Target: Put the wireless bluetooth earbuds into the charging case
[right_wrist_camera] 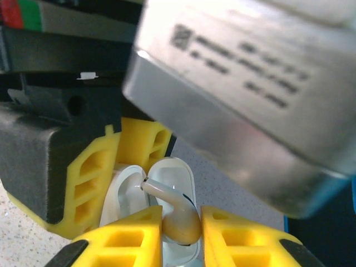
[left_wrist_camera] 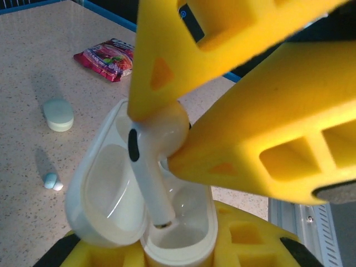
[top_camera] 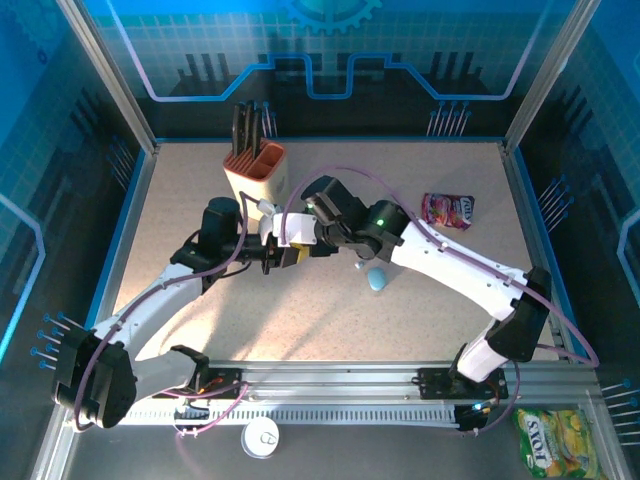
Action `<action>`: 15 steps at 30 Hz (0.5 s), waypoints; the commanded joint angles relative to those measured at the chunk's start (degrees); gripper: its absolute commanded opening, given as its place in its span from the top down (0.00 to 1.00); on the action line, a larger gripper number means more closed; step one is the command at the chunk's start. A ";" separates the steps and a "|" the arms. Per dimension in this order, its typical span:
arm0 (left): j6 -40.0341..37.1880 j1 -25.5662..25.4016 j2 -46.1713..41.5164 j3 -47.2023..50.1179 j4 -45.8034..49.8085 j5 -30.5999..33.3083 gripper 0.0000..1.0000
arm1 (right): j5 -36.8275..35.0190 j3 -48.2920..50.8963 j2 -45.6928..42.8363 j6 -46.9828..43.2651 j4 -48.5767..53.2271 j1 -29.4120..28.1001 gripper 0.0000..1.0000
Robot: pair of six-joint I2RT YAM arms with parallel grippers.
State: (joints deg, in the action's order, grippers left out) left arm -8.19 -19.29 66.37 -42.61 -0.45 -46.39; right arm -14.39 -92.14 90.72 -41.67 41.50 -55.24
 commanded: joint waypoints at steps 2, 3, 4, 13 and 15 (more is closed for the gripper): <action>0.92 0.49 0.00 -1.64 -0.70 -2.56 0.83 | -1.21 1.36 -0.28 -3.92 -0.71 -1.15 0.77; 0.85 0.49 0.01 -1.69 -0.70 -2.67 0.83 | -1.13 1.53 -0.41 -4.15 -0.85 -1.25 0.77; 0.82 0.49 0.08 -1.69 -0.62 -2.65 0.83 | -1.16 1.62 -0.50 -4.29 -0.97 -1.27 0.77; 0.72 0.58 0.00 -1.73 -0.39 -2.74 0.83 | -2.07 2.28 -0.37 -6.96 -1.40 -1.88 0.77; 0.45 0.57 -0.01 -1.67 -0.21 -2.74 0.83 | -2.89 2.38 -0.45 -7.70 -1.66 -1.93 0.77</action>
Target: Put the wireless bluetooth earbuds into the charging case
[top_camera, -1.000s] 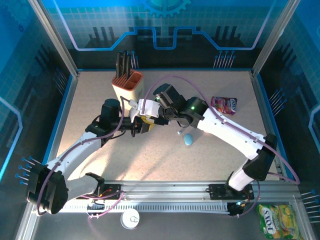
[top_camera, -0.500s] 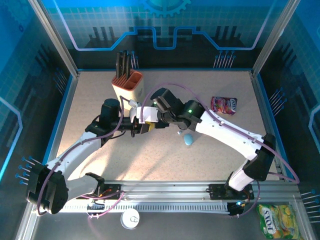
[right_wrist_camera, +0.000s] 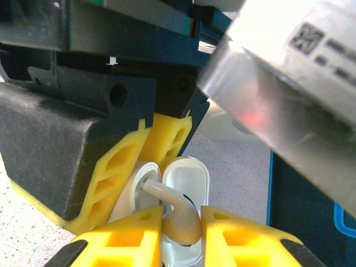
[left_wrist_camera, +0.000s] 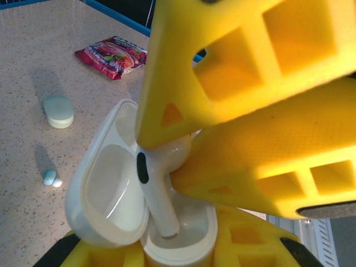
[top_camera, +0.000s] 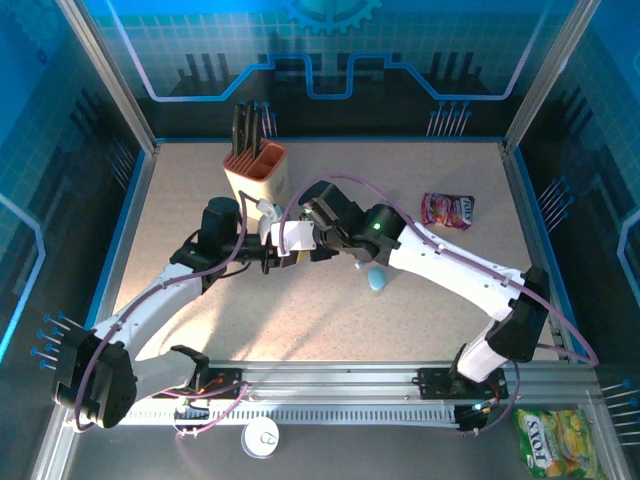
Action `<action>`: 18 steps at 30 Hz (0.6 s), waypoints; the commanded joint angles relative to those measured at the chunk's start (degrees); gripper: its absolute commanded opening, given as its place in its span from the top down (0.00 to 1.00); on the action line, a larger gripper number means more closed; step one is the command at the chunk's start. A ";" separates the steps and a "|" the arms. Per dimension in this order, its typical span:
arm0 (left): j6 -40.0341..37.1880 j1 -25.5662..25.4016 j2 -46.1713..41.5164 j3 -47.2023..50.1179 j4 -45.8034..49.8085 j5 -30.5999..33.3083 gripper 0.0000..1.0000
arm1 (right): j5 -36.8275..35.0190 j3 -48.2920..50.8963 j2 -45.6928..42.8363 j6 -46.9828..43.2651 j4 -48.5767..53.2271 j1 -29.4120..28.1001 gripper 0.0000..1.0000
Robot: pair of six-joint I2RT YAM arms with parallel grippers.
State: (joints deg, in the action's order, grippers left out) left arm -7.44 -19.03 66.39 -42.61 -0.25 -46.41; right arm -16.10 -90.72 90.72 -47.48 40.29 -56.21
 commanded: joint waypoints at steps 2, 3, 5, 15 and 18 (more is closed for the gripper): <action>-0.37 0.31 -0.01 -1.68 -0.24 -2.72 0.83 | -1.73 1.10 -0.71 -2.67 -0.57 -0.99 0.77; -0.38 0.31 -0.03 -1.59 -0.19 -2.74 0.83 | -1.97 1.07 -0.82 -2.86 -0.57 -0.99 0.77; -0.38 0.31 0.05 -1.60 -0.32 -2.72 0.83 | -1.92 0.96 -0.98 -3.38 -0.39 -1.13 0.77; -0.20 0.36 0.41 -1.80 -0.77 -3.16 0.83 | 1.79 0.49 0.04 -2.10 1.56 -2.85 0.76; -0.51 0.31 0.07 -1.68 -0.48 -3.00 0.83 | 1.91 0.47 0.23 -1.84 1.74 -2.95 0.75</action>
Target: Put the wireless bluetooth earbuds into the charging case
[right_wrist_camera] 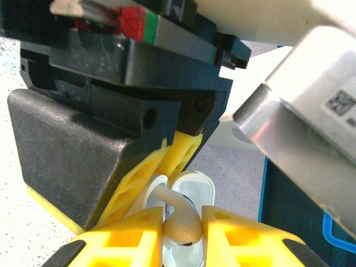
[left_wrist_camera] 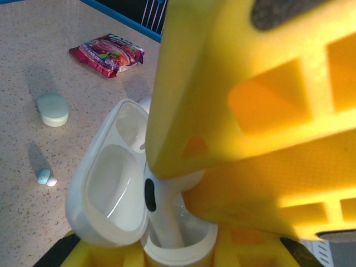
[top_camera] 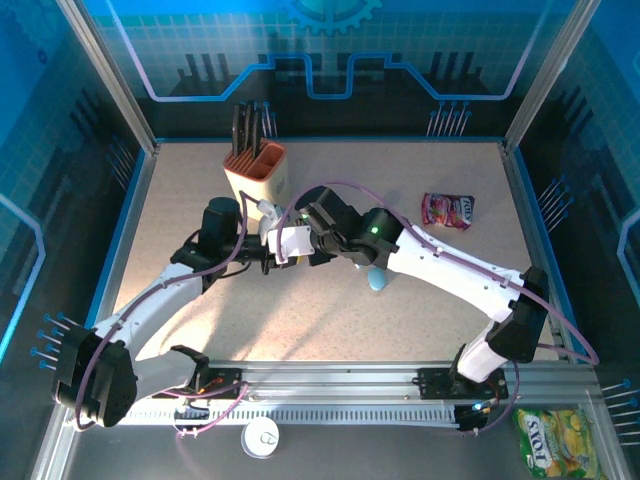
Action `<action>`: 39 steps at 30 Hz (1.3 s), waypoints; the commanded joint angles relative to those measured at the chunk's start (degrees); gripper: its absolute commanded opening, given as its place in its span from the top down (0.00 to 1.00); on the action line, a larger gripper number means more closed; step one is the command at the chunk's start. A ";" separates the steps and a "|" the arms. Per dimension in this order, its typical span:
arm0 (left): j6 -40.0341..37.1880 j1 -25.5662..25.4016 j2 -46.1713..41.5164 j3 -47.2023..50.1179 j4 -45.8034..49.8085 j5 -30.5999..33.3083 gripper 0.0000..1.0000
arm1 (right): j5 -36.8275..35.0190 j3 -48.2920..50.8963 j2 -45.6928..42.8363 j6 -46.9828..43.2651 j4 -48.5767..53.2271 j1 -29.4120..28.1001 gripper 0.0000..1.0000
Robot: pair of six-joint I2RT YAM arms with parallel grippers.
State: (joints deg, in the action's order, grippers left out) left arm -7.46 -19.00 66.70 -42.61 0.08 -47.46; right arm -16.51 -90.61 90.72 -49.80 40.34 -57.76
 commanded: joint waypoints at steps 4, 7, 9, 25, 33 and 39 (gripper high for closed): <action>-0.97 0.38 -0.52 -1.56 -0.47 -1.67 0.83 | 1.80 0.09 0.00 0.45 1.80 -1.09 0.75; -1.06 0.37 -0.46 -1.60 -0.51 -1.67 0.83 | 1.47 -0.09 -0.35 0.23 2.34 -0.49 0.74; -1.12 0.37 -0.46 -1.51 -0.61 -1.67 0.83 | 2.04 -0.59 -0.45 0.53 3.24 -0.26 0.72; -1.22 0.46 -0.47 -1.34 -0.86 -1.67 0.83 | 5.03 -1.51 -2.24 2.24 3.50 1.15 0.57; -0.75 0.48 0.08 -1.51 -1.75 -1.96 0.83 | 6.62 -1.56 -3.24 3.37 4.11 1.51 0.53; -2.29 0.59 -0.65 -0.52 -2.44 -1.16 0.82 | 9.16 -1.86 -5.34 6.88 2.84 2.99 0.52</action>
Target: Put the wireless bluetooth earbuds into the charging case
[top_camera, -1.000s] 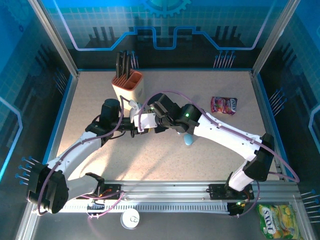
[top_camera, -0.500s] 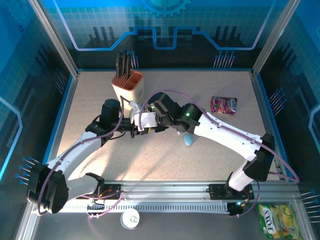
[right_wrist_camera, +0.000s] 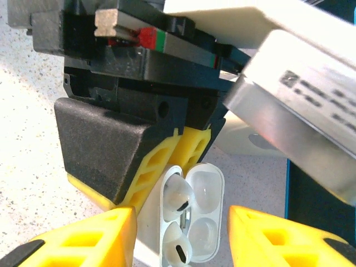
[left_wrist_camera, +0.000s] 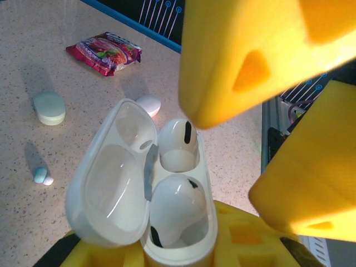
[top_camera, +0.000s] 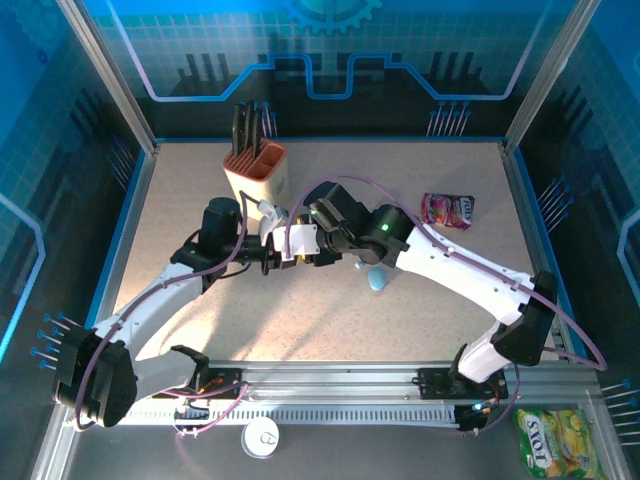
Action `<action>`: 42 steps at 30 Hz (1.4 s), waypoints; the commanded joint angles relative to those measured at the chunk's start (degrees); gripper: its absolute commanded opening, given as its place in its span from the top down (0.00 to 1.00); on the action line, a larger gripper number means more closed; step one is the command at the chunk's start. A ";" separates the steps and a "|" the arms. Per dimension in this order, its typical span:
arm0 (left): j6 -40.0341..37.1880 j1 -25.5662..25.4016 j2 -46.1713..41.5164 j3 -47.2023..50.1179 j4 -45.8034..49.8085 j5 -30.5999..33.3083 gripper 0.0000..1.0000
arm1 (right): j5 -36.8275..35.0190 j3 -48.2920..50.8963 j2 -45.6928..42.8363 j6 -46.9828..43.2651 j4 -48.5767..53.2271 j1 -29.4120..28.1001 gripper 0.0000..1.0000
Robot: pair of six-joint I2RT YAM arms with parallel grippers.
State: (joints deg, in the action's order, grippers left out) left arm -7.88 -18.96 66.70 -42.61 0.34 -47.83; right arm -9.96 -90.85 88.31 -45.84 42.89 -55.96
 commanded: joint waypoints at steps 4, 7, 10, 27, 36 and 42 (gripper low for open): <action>-2.97 0.60 -1.01 0.65 -4.99 -0.29 0.82 | 4.84 -0.96 -4.90 7.54 -0.31 3.43 0.51; -4.21 0.59 -1.60 1.44 -7.06 1.14 0.81 | 7.90 -0.47 -6.44 14.31 -0.95 6.13 0.51; -6.42 0.55 -2.41 2.22 -8.56 3.07 0.81 | 10.80 -0.39 -7.66 25.38 -3.78 9.13 0.54; -15.16 -2.04 -1.50 1.24 -7.76 7.49 0.84 | 13.26 -22.08 12.48 62.53 13.36 14.00 0.66; -12.97 -2.22 -2.36 1.47 -8.21 8.10 0.83 | 15.21 -25.16 15.93 57.38 21.23 13.30 0.67; -10.17 -2.19 -2.71 1.85 -10.53 9.82 0.84 | 20.73 -18.27 10.70 54.53 19.87 13.35 0.68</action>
State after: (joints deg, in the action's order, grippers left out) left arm -19.57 -21.17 65.52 -40.88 -6.92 -39.79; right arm 5.37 -111.90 102.78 10.94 59.79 -41.93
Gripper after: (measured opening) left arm 0.211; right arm 0.326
